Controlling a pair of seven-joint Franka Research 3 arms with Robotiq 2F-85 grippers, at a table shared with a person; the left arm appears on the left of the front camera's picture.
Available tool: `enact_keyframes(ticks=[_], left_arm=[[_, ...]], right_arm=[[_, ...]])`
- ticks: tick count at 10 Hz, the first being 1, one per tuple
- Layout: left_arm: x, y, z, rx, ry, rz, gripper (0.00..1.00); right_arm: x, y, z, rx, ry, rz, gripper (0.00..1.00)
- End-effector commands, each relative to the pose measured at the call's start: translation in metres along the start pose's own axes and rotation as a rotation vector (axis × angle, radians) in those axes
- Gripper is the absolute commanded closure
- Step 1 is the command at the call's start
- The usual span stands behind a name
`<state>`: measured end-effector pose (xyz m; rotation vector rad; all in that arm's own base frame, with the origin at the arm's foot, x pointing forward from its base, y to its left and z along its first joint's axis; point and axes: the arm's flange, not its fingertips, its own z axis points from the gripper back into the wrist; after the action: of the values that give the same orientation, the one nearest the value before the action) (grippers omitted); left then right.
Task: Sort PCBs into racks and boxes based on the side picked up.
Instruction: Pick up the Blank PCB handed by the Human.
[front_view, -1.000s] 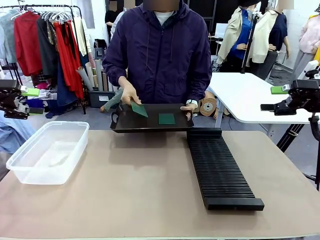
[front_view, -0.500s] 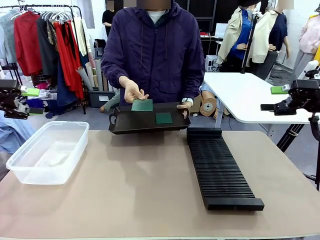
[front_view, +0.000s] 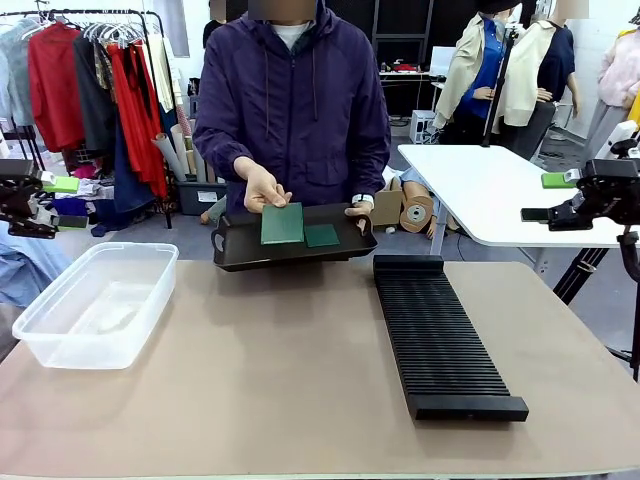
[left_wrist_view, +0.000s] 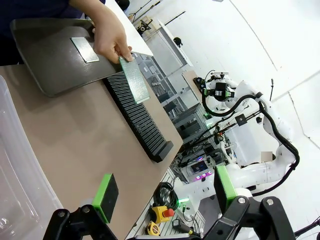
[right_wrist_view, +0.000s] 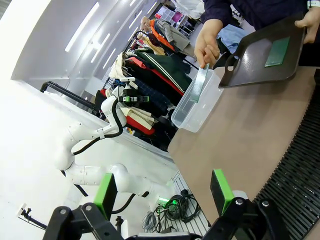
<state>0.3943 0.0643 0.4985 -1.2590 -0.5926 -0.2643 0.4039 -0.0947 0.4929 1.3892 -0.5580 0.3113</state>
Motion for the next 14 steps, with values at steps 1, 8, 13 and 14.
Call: enact_keyframes(ticks=[1, 8, 13, 14], left_arm=[[0.000, -0.001, 0.000, 0.001, -0.004, 0.006, 0.00], [0.038, 0.053, -0.042, -0.111, 0.047, 0.060, 0.00], [0.045, 0.096, -0.097, -0.191, 0.134, 0.130, 0.00], [0.045, 0.104, -0.107, -0.229, 0.133, 0.139, 0.00]], right_arm=[[-0.001, 0.001, 0.000, 0.007, -0.003, 0.004, 0.00], [-0.001, 0.001, 0.000, 0.007, -0.003, 0.004, 0.00], [-0.001, 0.001, 0.000, 0.007, -0.003, 0.004, 0.00], [-0.001, 0.001, 0.000, 0.007, -0.003, 0.004, 0.00]])
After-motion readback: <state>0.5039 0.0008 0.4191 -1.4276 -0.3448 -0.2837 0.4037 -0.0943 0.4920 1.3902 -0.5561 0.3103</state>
